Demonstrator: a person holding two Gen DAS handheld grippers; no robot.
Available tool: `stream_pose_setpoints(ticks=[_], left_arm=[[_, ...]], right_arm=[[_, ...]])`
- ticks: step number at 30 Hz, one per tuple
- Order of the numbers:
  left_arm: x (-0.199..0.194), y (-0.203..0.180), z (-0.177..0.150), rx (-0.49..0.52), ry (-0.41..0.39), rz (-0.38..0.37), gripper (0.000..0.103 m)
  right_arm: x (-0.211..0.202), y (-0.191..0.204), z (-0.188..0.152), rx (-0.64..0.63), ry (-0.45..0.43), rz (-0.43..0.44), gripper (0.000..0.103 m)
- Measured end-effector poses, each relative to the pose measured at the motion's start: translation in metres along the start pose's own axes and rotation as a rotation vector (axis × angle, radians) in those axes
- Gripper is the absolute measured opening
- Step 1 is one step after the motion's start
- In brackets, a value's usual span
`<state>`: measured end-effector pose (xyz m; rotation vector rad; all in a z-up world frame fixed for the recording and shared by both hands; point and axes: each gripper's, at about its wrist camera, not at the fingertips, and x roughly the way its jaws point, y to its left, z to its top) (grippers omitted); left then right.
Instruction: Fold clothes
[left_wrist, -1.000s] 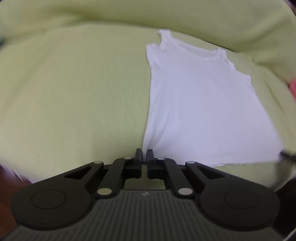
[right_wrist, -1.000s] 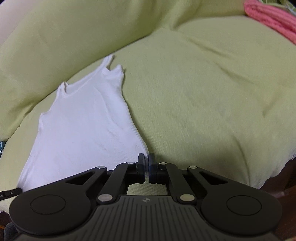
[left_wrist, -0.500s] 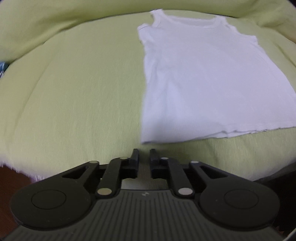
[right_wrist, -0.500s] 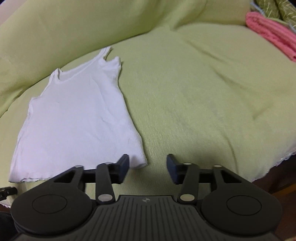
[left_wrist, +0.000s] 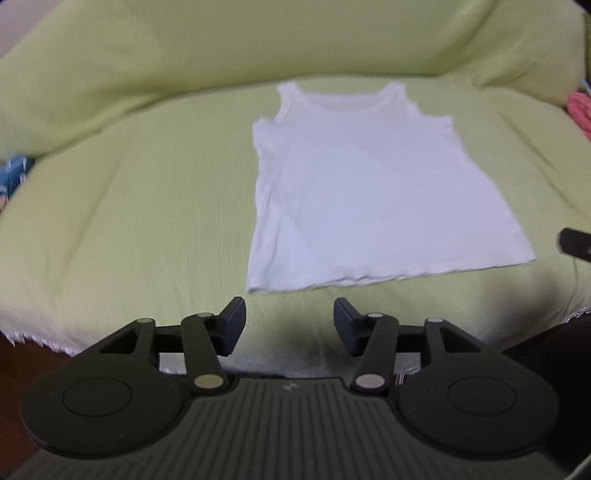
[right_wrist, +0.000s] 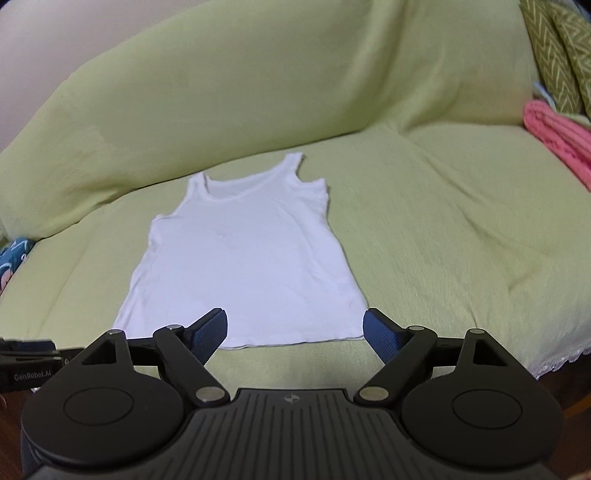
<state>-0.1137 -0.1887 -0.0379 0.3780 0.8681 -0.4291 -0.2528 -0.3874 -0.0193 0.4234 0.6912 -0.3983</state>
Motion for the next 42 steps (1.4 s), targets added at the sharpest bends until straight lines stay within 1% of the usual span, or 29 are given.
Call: stream_pose_setpoints(ticks=[3, 8, 14, 22, 26, 42], left_arm=[[-0.018, -0.004, -0.005, 0.015, -0.035, 0.005, 0.057], [-0.035, -0.008, -0.015, 0.015, -0.051, -0.005, 0.061], [-0.049, -0.013, -0.03, 0.017, -0.069, -0.01, 0.064], [-0.065, -0.018, -0.043, 0.023, -0.092, -0.02, 0.065], [-0.071, -0.019, -0.046, 0.025, -0.105, -0.025, 0.068], [-0.077, -0.023, -0.062, 0.024, -0.105, -0.035, 0.068]], right_arm=[[-0.01, 0.008, -0.005, -0.01, -0.002, 0.023, 0.084], [-0.025, 0.019, -0.015, -0.032, -0.009, 0.046, 0.085], [-0.043, 0.026, -0.025, -0.052, -0.033, 0.049, 0.088], [-0.061, 0.025, -0.036, -0.052, -0.061, 0.057, 0.089], [-0.066, 0.024, -0.038, -0.053, -0.072, 0.058, 0.09], [-0.073, 0.03, -0.045, -0.086, -0.086, 0.07, 0.091]])
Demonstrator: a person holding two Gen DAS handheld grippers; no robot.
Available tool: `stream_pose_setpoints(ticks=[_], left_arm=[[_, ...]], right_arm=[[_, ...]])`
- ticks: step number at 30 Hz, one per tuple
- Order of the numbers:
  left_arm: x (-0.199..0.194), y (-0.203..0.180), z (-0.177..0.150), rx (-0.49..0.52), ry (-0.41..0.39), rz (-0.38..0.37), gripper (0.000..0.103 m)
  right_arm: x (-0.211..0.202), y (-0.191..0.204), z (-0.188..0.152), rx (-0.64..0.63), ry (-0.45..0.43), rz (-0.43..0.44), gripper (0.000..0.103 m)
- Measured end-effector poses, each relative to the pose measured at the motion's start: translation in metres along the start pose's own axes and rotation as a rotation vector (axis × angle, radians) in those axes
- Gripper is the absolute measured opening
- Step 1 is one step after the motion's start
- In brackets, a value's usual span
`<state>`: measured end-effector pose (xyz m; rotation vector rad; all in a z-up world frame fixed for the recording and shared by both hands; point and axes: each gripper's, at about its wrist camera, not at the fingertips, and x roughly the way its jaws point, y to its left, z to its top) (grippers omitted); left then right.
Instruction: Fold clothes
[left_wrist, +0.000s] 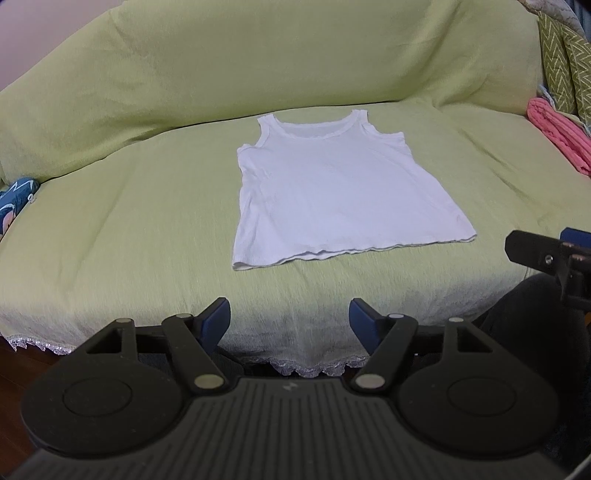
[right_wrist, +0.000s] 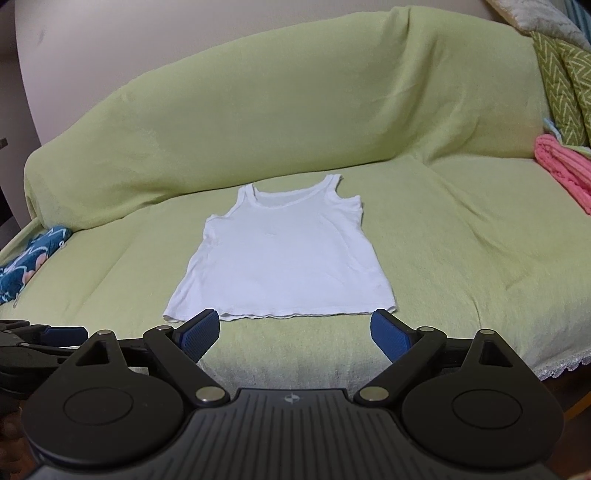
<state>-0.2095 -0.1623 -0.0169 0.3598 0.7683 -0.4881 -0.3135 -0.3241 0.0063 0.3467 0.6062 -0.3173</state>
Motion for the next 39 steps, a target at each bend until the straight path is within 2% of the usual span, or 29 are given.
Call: stream_pose_setpoints(ticks=[5, 17, 34, 39], left_arm=[[0.006, 0.004, 0.002, -0.009, 0.017, -0.006, 0.069], [0.053, 0.01, 0.009, -0.025, 0.108, -0.026, 0.07], [0.1, 0.018, 0.021, -0.04, 0.171, -0.012, 0.072], [0.123, 0.023, 0.027, -0.056, 0.179, -0.024, 0.074]], right_arm=[[0.009, 0.001, 0.006, 0.0, 0.015, 0.003, 0.093], [0.055, 0.001, 0.012, 0.005, 0.106, -0.02, 0.093], [0.109, -0.004, 0.021, 0.009, 0.186, -0.01, 0.094], [0.13, -0.013, 0.022, 0.02, 0.182, 0.032, 0.094]])
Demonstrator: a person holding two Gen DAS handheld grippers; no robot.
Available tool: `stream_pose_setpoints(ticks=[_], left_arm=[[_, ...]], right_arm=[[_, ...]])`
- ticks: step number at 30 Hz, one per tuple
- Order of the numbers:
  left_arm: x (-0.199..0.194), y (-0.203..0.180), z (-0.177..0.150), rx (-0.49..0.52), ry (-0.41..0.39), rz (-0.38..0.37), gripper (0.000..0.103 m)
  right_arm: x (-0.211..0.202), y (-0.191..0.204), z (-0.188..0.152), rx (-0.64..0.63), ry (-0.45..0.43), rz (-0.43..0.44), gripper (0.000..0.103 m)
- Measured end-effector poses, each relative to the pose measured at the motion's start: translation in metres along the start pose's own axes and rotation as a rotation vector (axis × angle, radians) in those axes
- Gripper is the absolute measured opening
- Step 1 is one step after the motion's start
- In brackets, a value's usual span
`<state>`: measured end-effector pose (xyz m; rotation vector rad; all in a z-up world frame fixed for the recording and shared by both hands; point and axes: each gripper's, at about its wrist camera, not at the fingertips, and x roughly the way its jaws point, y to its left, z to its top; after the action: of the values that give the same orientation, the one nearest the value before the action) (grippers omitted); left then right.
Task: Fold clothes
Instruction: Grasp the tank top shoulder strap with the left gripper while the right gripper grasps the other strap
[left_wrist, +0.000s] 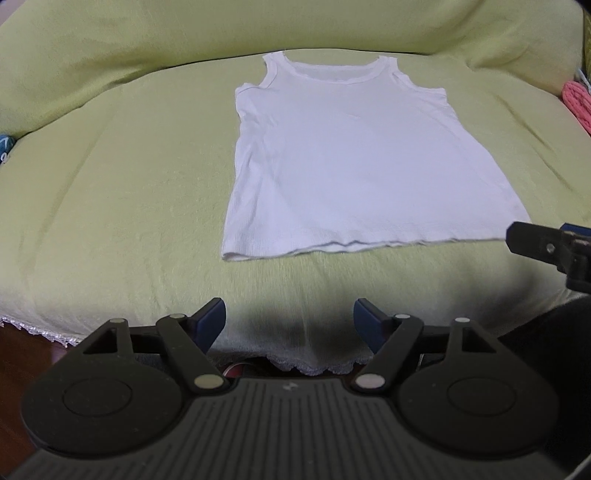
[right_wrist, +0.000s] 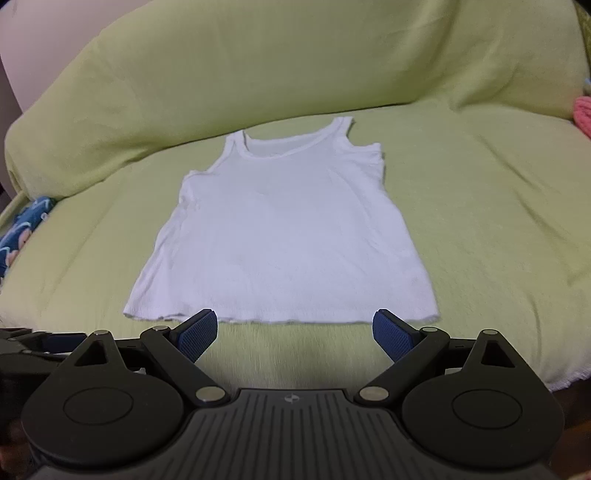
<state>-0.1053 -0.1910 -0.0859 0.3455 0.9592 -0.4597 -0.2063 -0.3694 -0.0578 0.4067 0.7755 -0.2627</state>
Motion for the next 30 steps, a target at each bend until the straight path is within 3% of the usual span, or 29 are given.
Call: stream_pose_setpoints(ticks=[5, 9, 16, 19, 22, 24, 30], left_arm=[[0.024, 0.014, 0.019, 0.006, -0.003, -0.007, 0.074], [0.035, 0.034, 0.057, 0.073, -0.064, -0.088, 0.073], [0.075, 0.059, 0.178, 0.303, -0.194, -0.103, 0.074], [0.109, 0.07, 0.235, 0.392, -0.248, -0.179, 0.073], [0.15, 0.083, 0.288, 0.397, -0.246, -0.252, 0.06], [0.179, 0.091, 0.318, 0.363, -0.24, -0.275, 0.045], [0.242, 0.098, 0.362, 0.381, -0.218, -0.362, 0.043]], right_arm=[[0.021, -0.021, 0.015, 0.009, 0.009, 0.05, 0.094], [0.038, -0.044, 0.049, -0.03, -0.011, 0.094, 0.094], [0.101, -0.088, 0.144, -0.145, -0.034, 0.173, 0.094], [0.139, -0.101, 0.189, -0.208, -0.045, 0.171, 0.092], [0.177, -0.114, 0.227, -0.246, -0.054, 0.194, 0.087], [0.201, -0.125, 0.247, -0.229, -0.051, 0.24, 0.08], [0.263, -0.151, 0.289, -0.223, -0.028, 0.318, 0.063]])
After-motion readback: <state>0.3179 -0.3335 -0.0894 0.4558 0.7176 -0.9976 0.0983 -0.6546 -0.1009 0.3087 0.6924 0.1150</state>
